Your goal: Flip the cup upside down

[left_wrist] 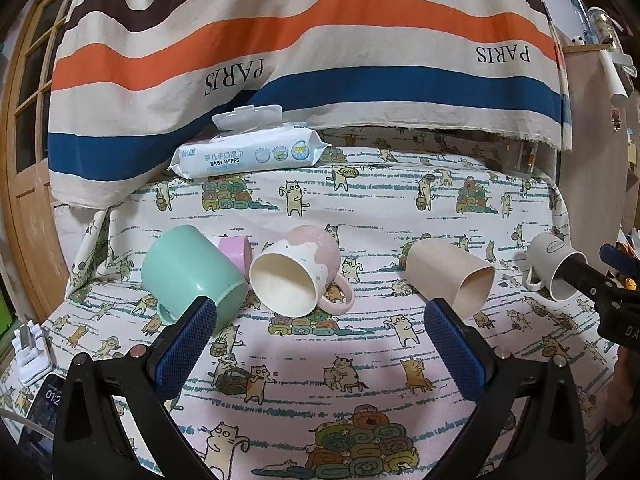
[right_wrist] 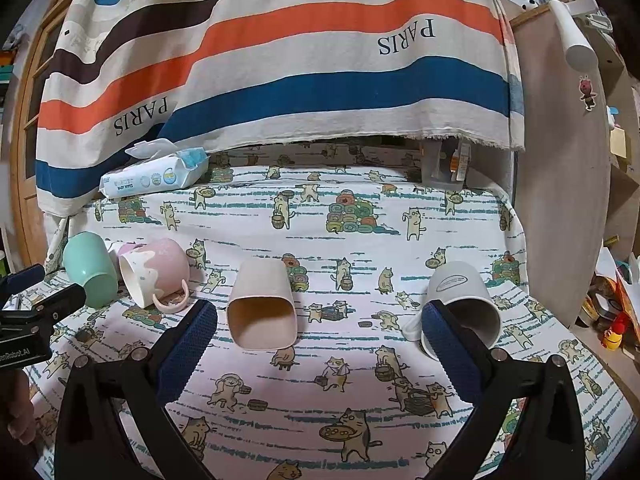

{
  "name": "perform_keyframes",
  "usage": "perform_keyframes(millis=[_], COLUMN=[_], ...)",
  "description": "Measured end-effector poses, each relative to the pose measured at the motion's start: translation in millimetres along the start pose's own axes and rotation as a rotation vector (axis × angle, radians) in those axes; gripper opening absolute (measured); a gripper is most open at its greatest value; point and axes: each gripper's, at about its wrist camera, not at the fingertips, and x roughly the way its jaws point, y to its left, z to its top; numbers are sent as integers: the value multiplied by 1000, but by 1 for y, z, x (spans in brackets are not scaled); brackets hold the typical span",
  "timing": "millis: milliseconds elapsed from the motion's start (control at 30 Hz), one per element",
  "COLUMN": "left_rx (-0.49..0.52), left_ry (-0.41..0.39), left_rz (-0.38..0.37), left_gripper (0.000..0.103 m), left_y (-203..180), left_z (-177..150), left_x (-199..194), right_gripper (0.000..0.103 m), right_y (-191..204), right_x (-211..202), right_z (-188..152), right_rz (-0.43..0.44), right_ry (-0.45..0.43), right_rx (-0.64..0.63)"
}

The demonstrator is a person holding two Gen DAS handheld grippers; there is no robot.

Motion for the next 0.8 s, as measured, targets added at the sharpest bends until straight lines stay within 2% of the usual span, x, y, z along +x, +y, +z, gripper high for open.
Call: perform_keyframes(millis=[800], left_rx=[-1], left_ry=[10], left_rz=[2], left_gripper=[103], left_y=[1], left_z=[-1], left_x=[2], right_gripper=[103], right_y=[0], right_x=[0], right_z=[1], right_rz=[1], right_ry=[2], right_rx=[1])
